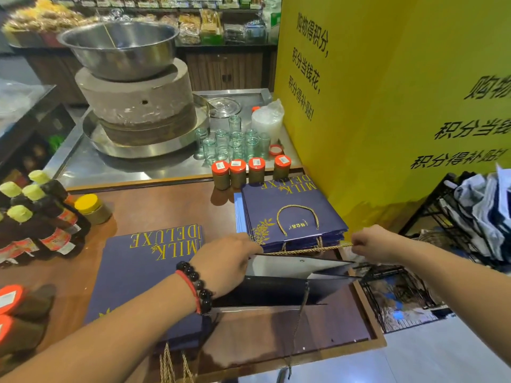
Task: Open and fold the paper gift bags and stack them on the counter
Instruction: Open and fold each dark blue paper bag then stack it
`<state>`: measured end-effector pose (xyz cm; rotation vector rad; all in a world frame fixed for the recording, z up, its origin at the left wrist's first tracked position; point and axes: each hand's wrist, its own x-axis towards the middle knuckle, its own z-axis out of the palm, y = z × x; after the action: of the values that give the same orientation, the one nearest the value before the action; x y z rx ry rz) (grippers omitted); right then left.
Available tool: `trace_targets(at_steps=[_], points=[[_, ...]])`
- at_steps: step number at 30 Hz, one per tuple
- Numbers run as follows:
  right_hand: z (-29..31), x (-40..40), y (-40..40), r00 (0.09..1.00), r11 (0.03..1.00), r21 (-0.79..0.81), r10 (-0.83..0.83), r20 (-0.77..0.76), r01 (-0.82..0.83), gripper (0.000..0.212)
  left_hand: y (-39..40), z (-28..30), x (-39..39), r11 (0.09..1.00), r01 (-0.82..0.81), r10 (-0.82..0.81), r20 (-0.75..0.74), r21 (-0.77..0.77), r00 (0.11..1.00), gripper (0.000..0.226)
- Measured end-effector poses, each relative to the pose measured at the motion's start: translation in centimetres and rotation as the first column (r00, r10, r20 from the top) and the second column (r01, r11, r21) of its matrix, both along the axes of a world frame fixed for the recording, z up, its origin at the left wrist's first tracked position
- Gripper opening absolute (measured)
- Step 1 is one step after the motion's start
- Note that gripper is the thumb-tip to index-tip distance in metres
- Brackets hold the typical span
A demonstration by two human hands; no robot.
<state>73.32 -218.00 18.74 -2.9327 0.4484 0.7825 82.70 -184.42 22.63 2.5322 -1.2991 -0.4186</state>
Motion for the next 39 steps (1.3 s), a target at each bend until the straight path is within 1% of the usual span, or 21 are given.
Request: trace_targets(at_steps=[3, 6, 9, 11, 12, 14, 15, 16, 17, 18, 19, 20, 21, 22, 24, 25, 27, 30, 32, 35, 39], points=[[-0.5, -1.6, -2.0, 0.997, 0.997, -0.003, -0.079, -0.004, 0.079, 0.019, 0.1, -0.2, 0.4, 1.0, -0.018, 0.018, -0.01, 0.015, 1.0, 0.043], [-0.6, -2.8, -3.2, 0.989, 0.989, 0.008, -0.144, -0.007, 0.145, 0.028, -0.1, -0.3, 0.7, 1.0, 0.0, 0.0, -0.025, 0.005, 1.0, 0.045], [-0.6, -3.5, -4.4, 0.977, 0.976, 0.019, -0.215, -0.009, 0.215, 0.027, -0.4, -0.4, 1.2, 0.999, 0.019, -0.018, -0.023, 0.04, 1.0, 0.046], [-0.7, -3.7, -5.0, 0.951, 0.946, 0.117, -0.308, 0.026, 0.304, 0.029, -0.6, -0.6, 1.6, 0.997, 0.035, -0.033, -0.026, 0.064, 0.999, 0.044], [-0.7, -3.5, -5.0, 0.925, 0.913, 0.2, -0.375, 0.059, 0.357, 0.028, -0.8, -0.6, 1.8, 0.996, 0.045, -0.043, -0.028, 0.078, 0.999, 0.04], [0.0, -2.7, -4.0, 0.869, 0.822, 0.4, -0.483, 0.111, 0.405, 0.02, -1.3, -0.4, 2.1, 0.994, 0.049, -0.046, -0.031, 0.1, 0.998, 0.026], [0.4, -2.1, -3.0, 0.845, 0.757, 0.517, -0.523, 0.111, 0.401, 0.013, -1.7, -0.3, 2.2, 0.994, 0.043, -0.04, -0.032, 0.105, 0.999, 0.024], [0.9, -1.5, -1.7, 0.817, 0.66, 0.638, -0.571, 0.084, 0.396, 0.006, -2.0, -0.1, 2.3, 0.993, 0.039, -0.035, -0.03, 0.113, 0.999, 0.026], [1.4, -0.9, -0.3, 0.795, 0.551, 0.744, -0.604, 0.045, 0.377, 0.006, -2.5, 0.1, 2.4, 0.992, 0.039, -0.035, -0.03, 0.124, 0.999, 0.029], [2.0, -0.3, 1.1, 0.788, 0.476, 0.809, -0.615, 0.026, 0.345, 0.015, -3.1, 0.3, 2.3, 0.99, 0.048, -0.045, -0.029, 0.136, 0.999, 0.03], [2.5, 0.2, 2.4, 0.799, 0.466, 0.83, -0.6, 0.042, 0.306, 0.023, -3.7, 0.6, 2.2, 0.986, 0.063, -0.061, -0.022, 0.151, 0.998, 0.03], [2.8, 0.8, 3.6, 0.815, 0.485, 0.832, -0.575, 0.073, 0.268, 0.027, -4.4, 0.8, 2.0, 0.983, 0.081, -0.081, -0.009, 0.166, 0.997, 0.03], [3.1, 1.2, 4.7, 0.826, 0.5, 0.834, -0.554, 0.102, 0.232, 0.027, -5.2, 1.0, 1.8, 0.98, 0.095, -0.097, 0.004, 0.175, 0.995, 0.029], [3.2, 1.7, 5.6, 0.828, 0.501, 0.842, -0.546, 0.127, 0.201, 0.024, -5.9, 1.2, 1.5, 0.979, 0.108, -0.112, 0.015, 0.173, 0.994, 0.029], [3.5, 2.5, 6.9, 0.831, 0.54, 0.83, -0.52, 0.199, 0.139, 0.02, -7.3, 1.4, 0.9, 0.98, 0.126, -0.133, 0.037, 0.157, 0.99, 0.027], [3.6, 2.7, 7.4, 0.84, 0.572, 0.812, -0.493, 0.229, 0.114, 0.019, -7.8, 1.3, 0.7, 0.98, 0.126, -0.135, 0.047, 0.152, 0.99, 0.025], [3.6, 3.1, 7.9, 0.854, 0.605, 0.791, -0.457, 0.25, 0.092, 0.018, -8.6, 1.0, 0.2, 0.984, 0.1, -0.108, 0.047, 0.147, 0.993, 0.023], [3.5, 3.3, 8.0, 0.846, 0.608, 0.785, -0.477, 0.24, 0.12, 0.017, -9.0, 0.5, -0.1, 0.988, 0.058, -0.065, 0.046, 0.14, 0.997, 0.023], [3.4, 3.3, 8.1, 0.858, 0.64, 0.756, -0.459, 0.23, 0.14, 0.016, -9.0, 0.3, -0.2, 0.989, 0.049, -0.054, 0.035, 0.142, 0.998, 0.022], [3.7, 3.0, 8.4, 0.887, 0.645, 0.744, -0.432, 0.164, 0.177, 0.015, -9.1, 0.3, -0.2, 0.989, 0.037, -0.04, 0.019, 0.141, 0.999, 0.022], [4.2, 2.7, 8.6, 0.891, 0.628, 0.74, -0.446, 0.087, 0.242, 0.014, -9.1, 0.2, -0.3, 0.991, 0.017, -0.021, 0.033, 0.135, 0.999, 0.019]])
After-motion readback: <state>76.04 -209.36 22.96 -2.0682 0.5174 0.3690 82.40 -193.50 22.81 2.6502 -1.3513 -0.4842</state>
